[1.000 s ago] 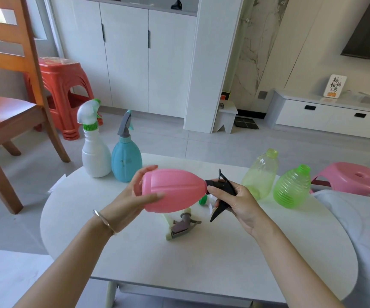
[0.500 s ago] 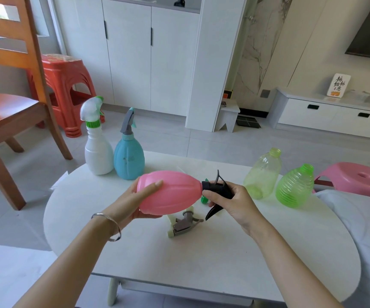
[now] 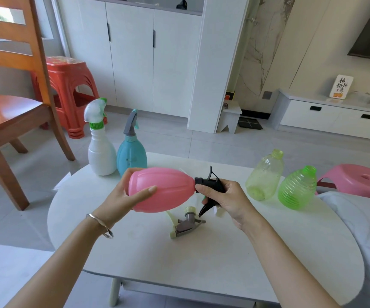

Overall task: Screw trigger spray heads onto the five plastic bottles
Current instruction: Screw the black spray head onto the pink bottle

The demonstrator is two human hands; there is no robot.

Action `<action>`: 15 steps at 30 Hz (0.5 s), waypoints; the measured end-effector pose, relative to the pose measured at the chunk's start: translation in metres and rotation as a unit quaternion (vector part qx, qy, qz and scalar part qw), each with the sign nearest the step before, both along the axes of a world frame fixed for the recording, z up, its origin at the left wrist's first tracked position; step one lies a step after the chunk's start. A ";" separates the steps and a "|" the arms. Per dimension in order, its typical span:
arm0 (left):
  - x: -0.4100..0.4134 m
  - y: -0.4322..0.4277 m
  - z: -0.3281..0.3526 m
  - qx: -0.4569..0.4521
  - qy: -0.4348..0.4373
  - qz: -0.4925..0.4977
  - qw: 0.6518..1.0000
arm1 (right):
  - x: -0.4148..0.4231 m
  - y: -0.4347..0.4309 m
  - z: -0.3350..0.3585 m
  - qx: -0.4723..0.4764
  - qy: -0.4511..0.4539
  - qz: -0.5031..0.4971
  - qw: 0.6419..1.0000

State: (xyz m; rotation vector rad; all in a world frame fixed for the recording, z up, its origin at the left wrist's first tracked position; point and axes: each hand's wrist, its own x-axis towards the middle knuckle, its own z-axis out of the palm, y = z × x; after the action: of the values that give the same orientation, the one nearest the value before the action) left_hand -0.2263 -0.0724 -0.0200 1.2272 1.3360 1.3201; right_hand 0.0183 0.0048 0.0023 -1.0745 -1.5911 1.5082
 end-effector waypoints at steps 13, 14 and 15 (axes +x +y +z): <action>-0.027 -0.011 -0.007 -0.058 0.098 -0.091 0.989 | -0.047 -0.002 0.009 0.328 -0.093 -0.136 0.930; -0.028 -0.011 -0.005 -0.036 0.088 -0.052 0.994 | -0.056 -0.006 0.009 0.349 -0.064 -0.172 0.919; -0.030 -0.011 -0.004 -0.010 0.076 -0.005 0.997 | -0.064 -0.010 0.008 0.357 -0.035 -0.196 0.913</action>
State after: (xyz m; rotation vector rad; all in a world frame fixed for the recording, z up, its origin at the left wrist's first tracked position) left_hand -0.2565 -0.0833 -0.0240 1.3416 1.4435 1.2241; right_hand -0.0456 -0.0057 0.0102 -0.9336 -1.6477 0.5429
